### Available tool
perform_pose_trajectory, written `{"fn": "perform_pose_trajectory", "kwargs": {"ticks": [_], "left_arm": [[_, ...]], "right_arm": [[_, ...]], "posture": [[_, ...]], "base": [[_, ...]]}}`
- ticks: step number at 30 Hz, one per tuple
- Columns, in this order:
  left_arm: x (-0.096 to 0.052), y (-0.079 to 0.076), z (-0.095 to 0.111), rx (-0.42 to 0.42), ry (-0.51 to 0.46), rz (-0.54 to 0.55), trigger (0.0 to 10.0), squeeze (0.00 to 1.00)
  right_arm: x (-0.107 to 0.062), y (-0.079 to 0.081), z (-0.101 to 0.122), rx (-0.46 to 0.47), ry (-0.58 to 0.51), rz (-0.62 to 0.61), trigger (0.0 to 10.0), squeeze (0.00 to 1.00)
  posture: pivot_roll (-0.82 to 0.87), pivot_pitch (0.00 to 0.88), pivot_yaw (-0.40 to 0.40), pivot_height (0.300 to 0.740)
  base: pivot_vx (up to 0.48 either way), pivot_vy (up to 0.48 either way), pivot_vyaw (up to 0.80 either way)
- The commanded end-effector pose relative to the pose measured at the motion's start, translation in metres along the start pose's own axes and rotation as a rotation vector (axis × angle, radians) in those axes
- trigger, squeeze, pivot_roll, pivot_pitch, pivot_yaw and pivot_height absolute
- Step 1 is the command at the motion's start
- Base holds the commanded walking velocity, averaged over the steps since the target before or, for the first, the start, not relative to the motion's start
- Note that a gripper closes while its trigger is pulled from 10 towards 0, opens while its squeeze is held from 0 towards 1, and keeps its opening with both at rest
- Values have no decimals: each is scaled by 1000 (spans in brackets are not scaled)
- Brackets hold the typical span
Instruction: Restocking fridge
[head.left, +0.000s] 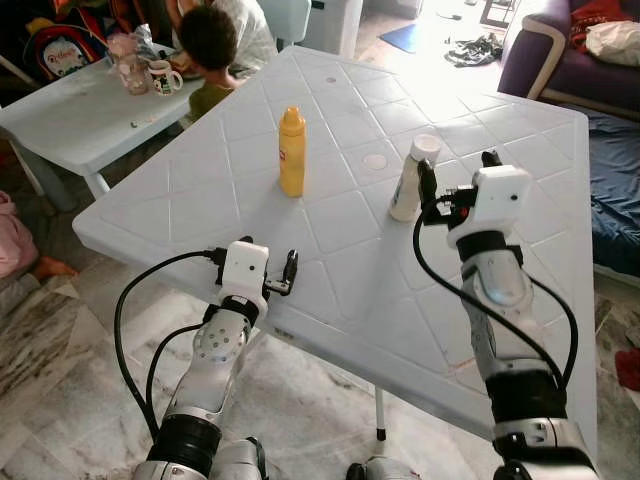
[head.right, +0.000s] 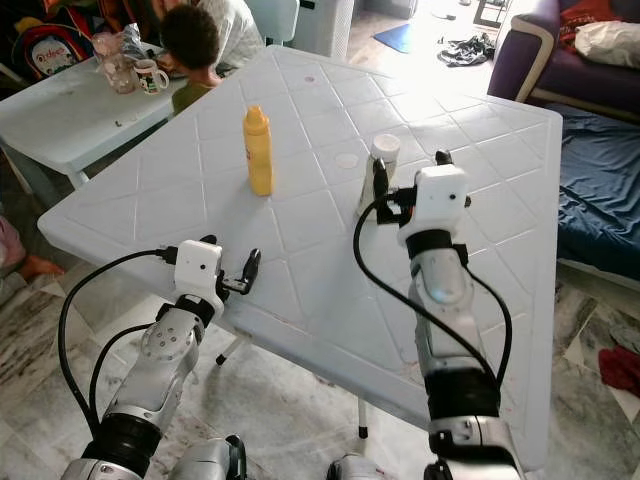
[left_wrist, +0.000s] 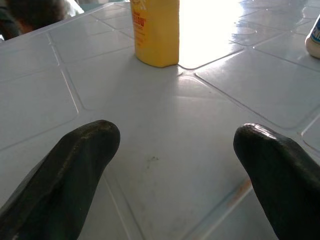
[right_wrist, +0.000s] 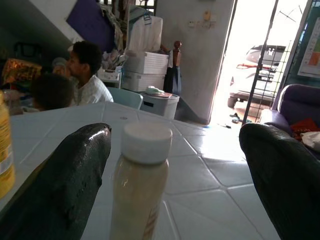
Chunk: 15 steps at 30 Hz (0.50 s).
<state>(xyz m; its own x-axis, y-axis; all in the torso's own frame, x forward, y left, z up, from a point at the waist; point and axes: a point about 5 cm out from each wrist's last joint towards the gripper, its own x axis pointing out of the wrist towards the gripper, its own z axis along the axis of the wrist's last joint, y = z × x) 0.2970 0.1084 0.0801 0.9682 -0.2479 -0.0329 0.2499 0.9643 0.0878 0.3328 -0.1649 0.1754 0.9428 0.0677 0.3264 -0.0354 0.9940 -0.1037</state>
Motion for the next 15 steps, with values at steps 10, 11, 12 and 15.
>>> {"fn": "perform_pose_trajectory", "kwargs": {"ticks": [10, 11, 12, 15], "left_arm": [[-1, 1, -5, 19, 34, 4, 10000, 0], [-1, 1, -5, 19, 34, 4, 10000, 0], [-1, 2, -5, 19, 34, 5, 10000, 0], [-1, 3, -5, 21, 36, 11, 10000, 0]], "right_arm": [[21, 4, -2, 29, 44, 0, 10000, 0], [21, 4, -2, 29, 44, 0, 10000, 0], [22, 5, -3, 27, 52, 1, 10000, 0], [25, 6, -3, 32, 69, -5, 10000, 0]], "posture": [[62, 101, -14, 740], [62, 101, -14, 740], [65, 101, -17, 740], [68, 102, -19, 740]], "base": [[0, 0, 0], [0, 0, 0], [0, 0, 0], [0, 0, 0]]}}
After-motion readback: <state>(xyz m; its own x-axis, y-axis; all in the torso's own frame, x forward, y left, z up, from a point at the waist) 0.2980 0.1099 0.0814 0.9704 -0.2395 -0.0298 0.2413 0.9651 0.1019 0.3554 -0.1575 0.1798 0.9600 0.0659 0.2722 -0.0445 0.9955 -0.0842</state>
